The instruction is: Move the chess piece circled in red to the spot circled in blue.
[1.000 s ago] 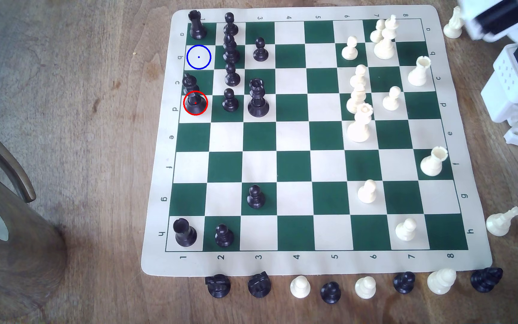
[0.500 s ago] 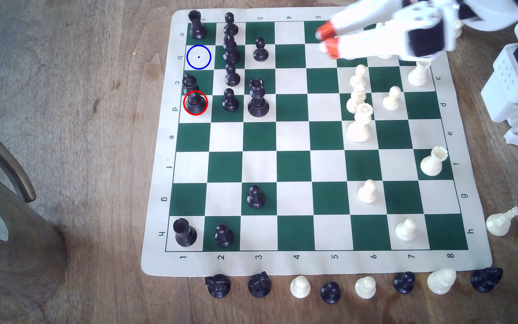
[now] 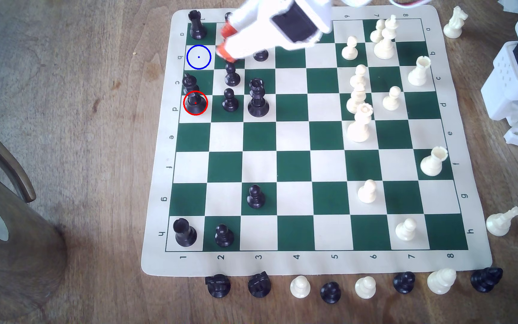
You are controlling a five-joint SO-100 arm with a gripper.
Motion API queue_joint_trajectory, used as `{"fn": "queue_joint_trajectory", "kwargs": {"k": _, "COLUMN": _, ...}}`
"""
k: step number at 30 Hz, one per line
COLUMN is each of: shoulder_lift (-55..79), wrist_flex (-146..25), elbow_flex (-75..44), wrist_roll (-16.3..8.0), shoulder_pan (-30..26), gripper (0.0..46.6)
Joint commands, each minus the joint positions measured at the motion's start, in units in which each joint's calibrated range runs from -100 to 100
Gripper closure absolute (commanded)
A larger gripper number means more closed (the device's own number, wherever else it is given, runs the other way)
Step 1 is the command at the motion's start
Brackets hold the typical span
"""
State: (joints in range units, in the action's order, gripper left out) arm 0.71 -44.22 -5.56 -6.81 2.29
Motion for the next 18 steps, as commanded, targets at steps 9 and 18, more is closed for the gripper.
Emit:
{"fn": "queue_joint_trajectory", "kwargs": {"k": 9, "shoulder_lift": 16.6, "wrist_flex": -1.1, "elbow_flex": -20.3, "wrist_roll": -1.2, "shoulder_pan": 2.7, "gripper": 33.2}}
{"fn": "queue_joint_trajectory", "kwargs": {"k": 18, "shoulder_lift": 24.1, "wrist_flex": 3.2, "elbow_flex": -24.2, "wrist_roll": -1.5, "shoulder_pan": 3.7, "gripper": 33.3}}
